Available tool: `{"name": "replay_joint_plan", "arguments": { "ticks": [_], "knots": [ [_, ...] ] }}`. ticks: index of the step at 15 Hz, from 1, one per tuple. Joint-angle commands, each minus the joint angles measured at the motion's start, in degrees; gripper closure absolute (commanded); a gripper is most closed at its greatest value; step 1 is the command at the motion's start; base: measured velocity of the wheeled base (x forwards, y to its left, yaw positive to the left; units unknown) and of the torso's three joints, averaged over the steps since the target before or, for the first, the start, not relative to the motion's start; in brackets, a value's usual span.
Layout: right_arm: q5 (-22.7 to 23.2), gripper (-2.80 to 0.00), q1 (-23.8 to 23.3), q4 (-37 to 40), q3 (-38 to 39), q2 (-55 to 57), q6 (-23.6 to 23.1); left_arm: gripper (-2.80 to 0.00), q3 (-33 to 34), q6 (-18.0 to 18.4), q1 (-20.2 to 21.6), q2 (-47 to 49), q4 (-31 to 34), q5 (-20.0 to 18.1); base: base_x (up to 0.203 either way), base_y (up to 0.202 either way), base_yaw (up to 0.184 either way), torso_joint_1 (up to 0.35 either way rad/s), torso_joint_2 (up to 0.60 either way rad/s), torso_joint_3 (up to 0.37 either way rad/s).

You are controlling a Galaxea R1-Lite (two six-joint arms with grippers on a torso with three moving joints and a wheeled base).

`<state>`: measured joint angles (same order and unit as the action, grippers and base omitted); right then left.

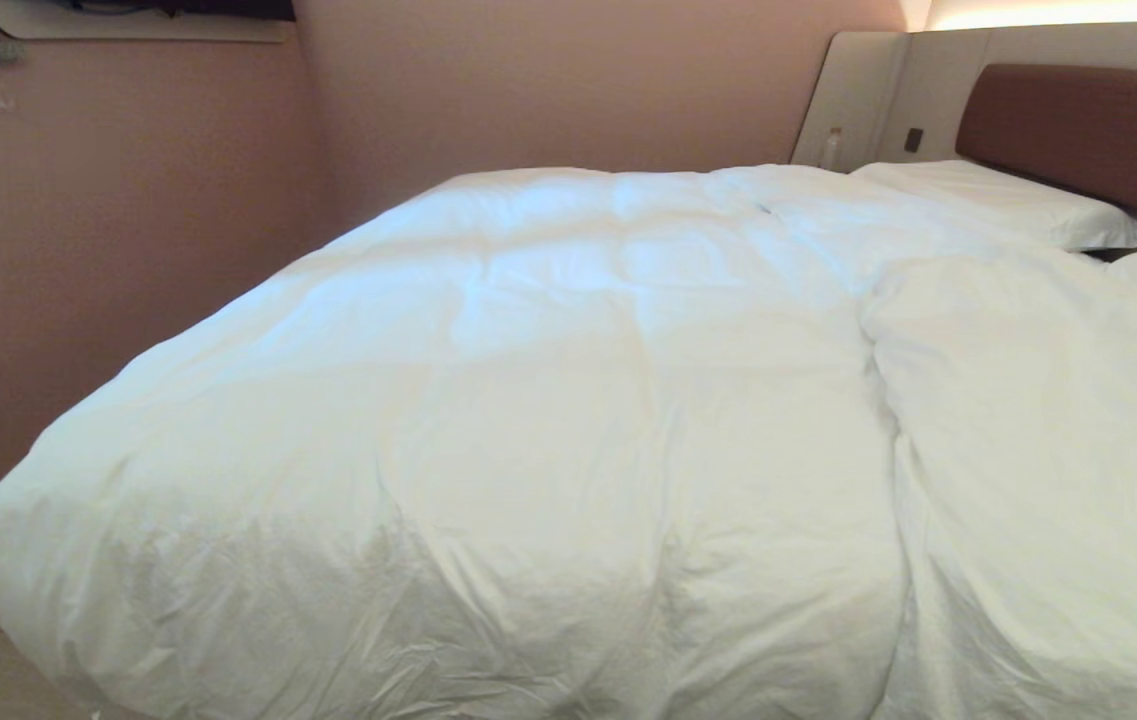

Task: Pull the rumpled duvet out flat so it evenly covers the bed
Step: Flatten the corners of the folded blanket

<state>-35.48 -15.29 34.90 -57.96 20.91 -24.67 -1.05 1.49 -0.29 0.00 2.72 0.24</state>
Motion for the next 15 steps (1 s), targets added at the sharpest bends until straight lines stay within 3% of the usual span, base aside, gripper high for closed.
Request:
{"name": "replay_joint_plan", "arguments": {
  "ticks": [1, 7, 12, 13, 14, 15],
  "knots": [
    [1.2, -2.80, 0.0, 13.4, -0.9, 4.0, 9.2, 0.00, 0.0, 0.0, -0.1, 0.0, 0.0, 0.0, 0.000, 0.000, 0.000, 0.000, 0.00, 0.000],
    [5.8, -2.80, -0.1, 9.9, -11.0, 29.3, 24.9, 0.00, 0.0, 0.0, 0.0, 0.0, 0.0, 0.0, 0.000, 0.000, 0.000, 0.000, 0.00, 0.000],
    [13.6, -2.80, -0.3, 9.4, -22.1, 54.6, 37.9, 0.00, 0.0, 0.0, 0.0, 0.0, 0.0, 0.0, 0.000, 0.000, 0.000, 0.000, 0.00, 0.000],
    [16.0, -0.72, -0.3, 9.4, -23.7, 58.3, 40.2, 0.00, 0.0, 0.0, 0.0, 0.0, 0.0, 0.0, 0.000, 0.000, 0.000, 0.000, 0.00, 0.000],
    [18.7, 0.00, -0.4, 9.3, -24.8, 60.6, 42.0, 0.00, 0.0, 0.0, -0.1, 0.0, 0.0, 0.0, 0.000, 0.000, 0.000, 0.000, 0.00, 0.000],
    [21.6, 0.00, -0.5, 9.2, -25.6, 62.2, 42.9, 0.00, 0.0, 0.0, 0.0, 0.0, 0.0, 0.0, 0.000, 0.000, 0.000, 0.000, 0.00, 0.000]
  ]
}}
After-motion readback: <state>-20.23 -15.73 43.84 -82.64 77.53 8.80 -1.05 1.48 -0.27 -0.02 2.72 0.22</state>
